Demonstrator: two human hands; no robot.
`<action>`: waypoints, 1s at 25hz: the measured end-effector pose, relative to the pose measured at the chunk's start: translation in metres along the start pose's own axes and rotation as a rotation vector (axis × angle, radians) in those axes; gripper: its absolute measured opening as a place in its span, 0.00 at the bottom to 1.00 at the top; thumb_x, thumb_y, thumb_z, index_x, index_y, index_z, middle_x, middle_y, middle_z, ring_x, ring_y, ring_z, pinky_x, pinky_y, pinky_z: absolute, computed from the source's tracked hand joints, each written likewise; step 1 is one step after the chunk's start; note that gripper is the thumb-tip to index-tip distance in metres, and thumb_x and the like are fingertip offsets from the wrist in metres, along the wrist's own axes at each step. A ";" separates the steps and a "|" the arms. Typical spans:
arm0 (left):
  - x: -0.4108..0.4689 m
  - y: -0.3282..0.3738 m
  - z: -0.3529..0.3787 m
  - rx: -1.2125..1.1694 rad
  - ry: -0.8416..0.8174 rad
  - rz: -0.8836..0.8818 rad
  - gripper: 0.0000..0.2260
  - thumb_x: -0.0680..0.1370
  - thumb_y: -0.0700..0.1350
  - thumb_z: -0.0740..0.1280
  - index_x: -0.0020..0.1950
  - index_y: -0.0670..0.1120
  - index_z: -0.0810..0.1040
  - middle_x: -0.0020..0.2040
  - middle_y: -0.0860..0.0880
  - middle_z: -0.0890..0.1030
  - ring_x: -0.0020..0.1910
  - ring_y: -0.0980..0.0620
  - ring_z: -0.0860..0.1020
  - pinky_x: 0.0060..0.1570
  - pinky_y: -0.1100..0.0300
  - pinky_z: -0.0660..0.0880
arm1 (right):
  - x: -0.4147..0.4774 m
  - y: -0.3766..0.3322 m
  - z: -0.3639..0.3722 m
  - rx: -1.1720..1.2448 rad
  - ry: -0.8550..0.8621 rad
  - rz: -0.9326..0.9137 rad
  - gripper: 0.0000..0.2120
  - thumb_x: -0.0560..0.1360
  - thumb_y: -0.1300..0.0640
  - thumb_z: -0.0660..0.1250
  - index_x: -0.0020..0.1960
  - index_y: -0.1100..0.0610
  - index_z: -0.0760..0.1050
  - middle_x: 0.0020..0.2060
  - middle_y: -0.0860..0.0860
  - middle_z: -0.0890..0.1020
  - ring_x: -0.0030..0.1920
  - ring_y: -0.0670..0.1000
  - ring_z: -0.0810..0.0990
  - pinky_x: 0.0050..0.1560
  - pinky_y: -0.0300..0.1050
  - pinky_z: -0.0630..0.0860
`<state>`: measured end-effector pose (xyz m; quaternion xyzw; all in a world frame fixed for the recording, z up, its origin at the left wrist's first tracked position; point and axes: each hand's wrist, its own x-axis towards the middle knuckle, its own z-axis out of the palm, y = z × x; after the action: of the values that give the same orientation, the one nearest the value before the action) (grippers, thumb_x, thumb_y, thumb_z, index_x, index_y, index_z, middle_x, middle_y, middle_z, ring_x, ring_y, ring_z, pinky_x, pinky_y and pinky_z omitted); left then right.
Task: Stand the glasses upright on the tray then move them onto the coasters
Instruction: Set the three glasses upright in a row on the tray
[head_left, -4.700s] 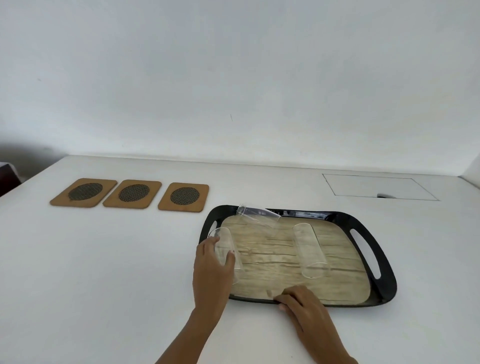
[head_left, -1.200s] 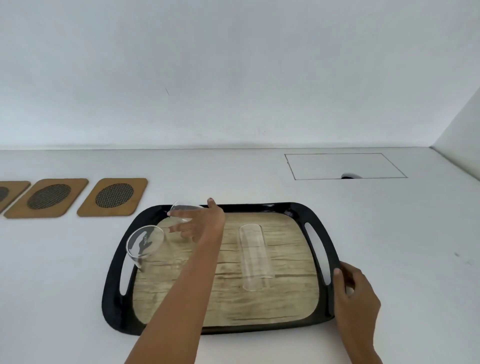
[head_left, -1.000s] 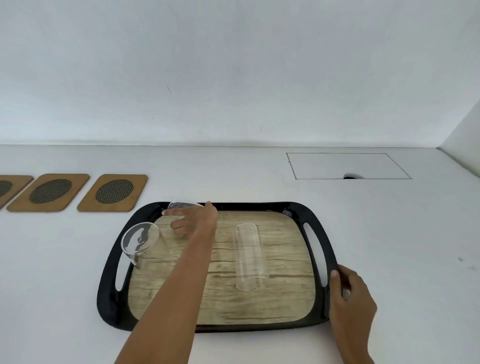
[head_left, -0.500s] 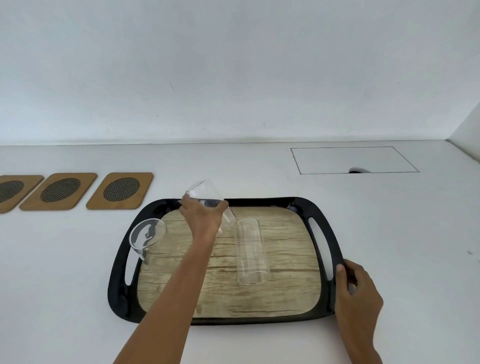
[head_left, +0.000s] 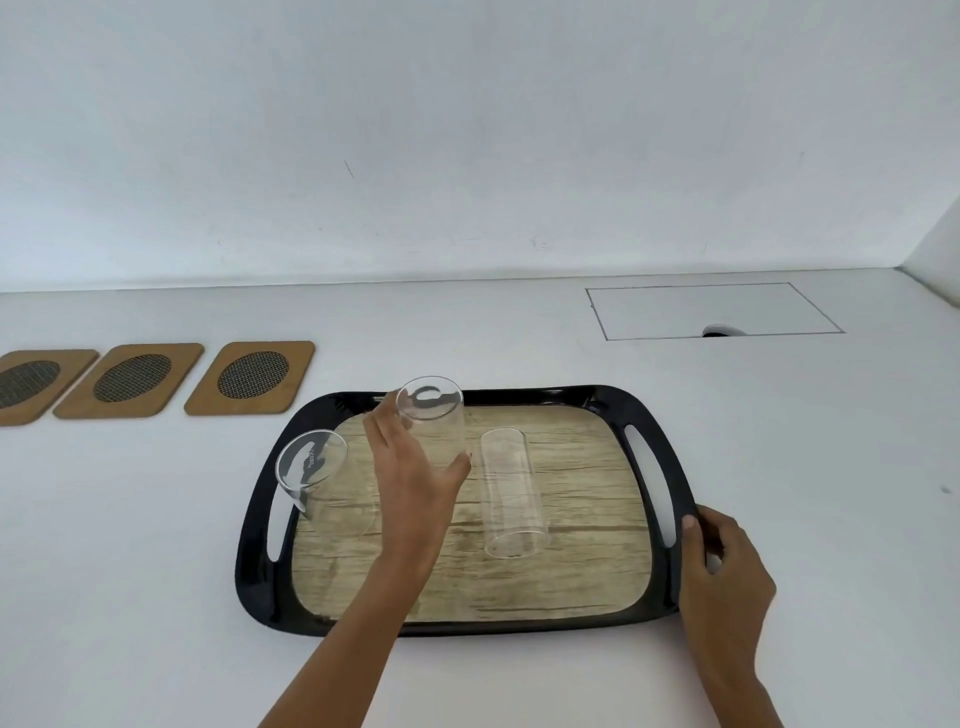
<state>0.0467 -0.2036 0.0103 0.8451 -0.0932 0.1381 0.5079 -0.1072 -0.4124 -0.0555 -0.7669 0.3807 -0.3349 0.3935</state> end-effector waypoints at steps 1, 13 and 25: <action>-0.004 -0.002 -0.001 0.002 -0.007 -0.005 0.38 0.66 0.36 0.78 0.70 0.42 0.62 0.60 0.49 0.64 0.54 0.55 0.68 0.49 0.85 0.62 | 0.000 0.000 0.000 0.000 0.003 -0.004 0.06 0.79 0.60 0.63 0.54 0.58 0.77 0.45 0.53 0.81 0.47 0.55 0.78 0.50 0.47 0.70; -0.025 -0.019 -0.004 -0.015 -0.022 0.008 0.39 0.65 0.36 0.78 0.69 0.44 0.61 0.62 0.49 0.65 0.57 0.54 0.70 0.53 0.84 0.62 | 0.000 0.001 0.001 0.014 0.010 -0.018 0.07 0.79 0.58 0.63 0.53 0.58 0.77 0.45 0.53 0.82 0.47 0.55 0.78 0.50 0.46 0.70; -0.036 -0.001 -0.017 -0.040 0.033 0.214 0.39 0.72 0.40 0.75 0.76 0.39 0.56 0.74 0.44 0.56 0.74 0.63 0.55 0.71 0.74 0.54 | 0.000 0.003 0.001 0.028 0.003 -0.015 0.08 0.79 0.57 0.62 0.54 0.58 0.77 0.45 0.53 0.82 0.47 0.54 0.78 0.50 0.46 0.69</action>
<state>0.0101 -0.1877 0.0054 0.8177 -0.1771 0.2036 0.5084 -0.1067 -0.4131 -0.0584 -0.7637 0.3707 -0.3441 0.4012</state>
